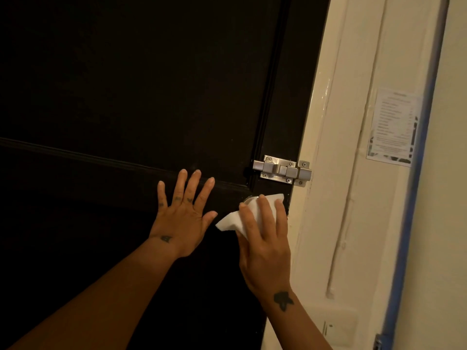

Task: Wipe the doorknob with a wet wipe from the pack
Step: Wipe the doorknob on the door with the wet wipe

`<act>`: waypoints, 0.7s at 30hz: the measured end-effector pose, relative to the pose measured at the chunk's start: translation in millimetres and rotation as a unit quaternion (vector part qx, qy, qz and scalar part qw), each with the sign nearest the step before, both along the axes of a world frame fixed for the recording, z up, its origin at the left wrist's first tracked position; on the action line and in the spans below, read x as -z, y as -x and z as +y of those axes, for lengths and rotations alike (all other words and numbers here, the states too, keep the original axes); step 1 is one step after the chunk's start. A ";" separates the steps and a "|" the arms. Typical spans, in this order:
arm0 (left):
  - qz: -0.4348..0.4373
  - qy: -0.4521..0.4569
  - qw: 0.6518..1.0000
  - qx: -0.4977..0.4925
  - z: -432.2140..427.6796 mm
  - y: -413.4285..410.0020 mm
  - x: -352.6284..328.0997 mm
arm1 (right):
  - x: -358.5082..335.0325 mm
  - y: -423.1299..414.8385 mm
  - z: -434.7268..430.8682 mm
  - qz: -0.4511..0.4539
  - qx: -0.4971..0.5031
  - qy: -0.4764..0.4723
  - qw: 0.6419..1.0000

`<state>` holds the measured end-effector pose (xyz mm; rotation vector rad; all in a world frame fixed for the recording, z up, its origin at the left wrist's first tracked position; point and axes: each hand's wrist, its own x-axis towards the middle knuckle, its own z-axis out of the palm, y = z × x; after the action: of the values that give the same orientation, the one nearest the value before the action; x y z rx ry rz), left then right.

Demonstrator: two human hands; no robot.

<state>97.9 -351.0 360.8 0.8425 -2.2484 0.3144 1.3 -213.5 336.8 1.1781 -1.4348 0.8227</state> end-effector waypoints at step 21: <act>0.003 0.004 1.000 -0.006 -3.1 1.8 0.4 | -3.9 4.5 4.1 -0.177 -0.206 0.088 0.958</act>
<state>96.1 -354.1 360.4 0.8524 -2.2360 0.3260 -3.2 -209.4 340.7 1.2519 -1.3764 1.4847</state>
